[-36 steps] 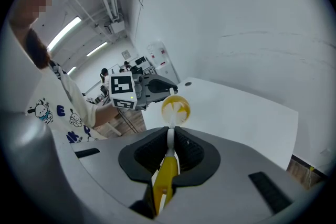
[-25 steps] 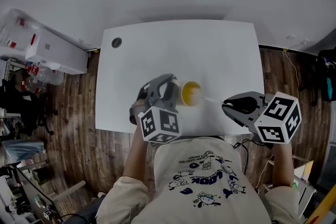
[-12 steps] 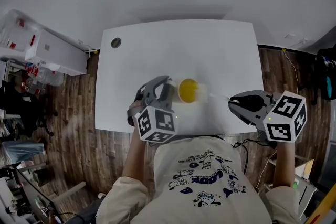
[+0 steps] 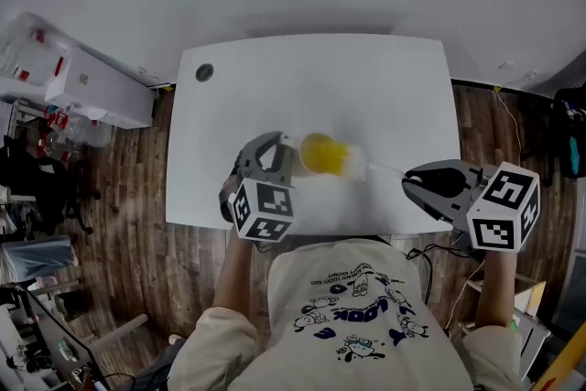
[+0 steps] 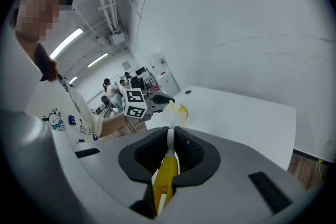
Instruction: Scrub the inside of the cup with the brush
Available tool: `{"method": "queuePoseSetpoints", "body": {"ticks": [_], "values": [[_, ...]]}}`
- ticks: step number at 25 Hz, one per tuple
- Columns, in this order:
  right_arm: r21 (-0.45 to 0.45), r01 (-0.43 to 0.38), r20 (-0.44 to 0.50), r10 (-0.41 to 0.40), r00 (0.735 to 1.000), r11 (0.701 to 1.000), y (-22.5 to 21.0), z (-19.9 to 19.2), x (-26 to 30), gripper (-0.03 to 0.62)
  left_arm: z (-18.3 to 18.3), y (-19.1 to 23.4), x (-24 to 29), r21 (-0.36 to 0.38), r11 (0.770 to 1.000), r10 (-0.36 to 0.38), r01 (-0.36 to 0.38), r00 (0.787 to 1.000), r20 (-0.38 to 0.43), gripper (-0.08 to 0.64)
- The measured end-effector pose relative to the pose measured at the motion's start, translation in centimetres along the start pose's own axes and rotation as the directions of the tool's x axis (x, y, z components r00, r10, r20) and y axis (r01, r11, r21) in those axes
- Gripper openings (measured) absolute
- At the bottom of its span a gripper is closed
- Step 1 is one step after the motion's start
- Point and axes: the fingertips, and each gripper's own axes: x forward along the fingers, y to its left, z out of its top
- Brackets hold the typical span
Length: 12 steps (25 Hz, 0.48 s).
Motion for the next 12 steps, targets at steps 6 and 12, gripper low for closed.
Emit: {"method": "queuePoseSetpoints", "body": {"ticks": [6,12], "values": [[0.072,0.021,0.092,-0.027,0.995,0.997,-1.1,0.6,-0.7,0.048,-1.7,1.0,0.0,-0.086,0.996,0.022,-0.024,0.999,-0.025,0.035],[0.112,0.14,0.153,-0.156,0.976,0.984,-3.7,0.7,-1.0,0.048,-1.4,1.1,-0.2,-0.156,0.988,0.018,-0.018,1.0,-0.001,0.035]]}}
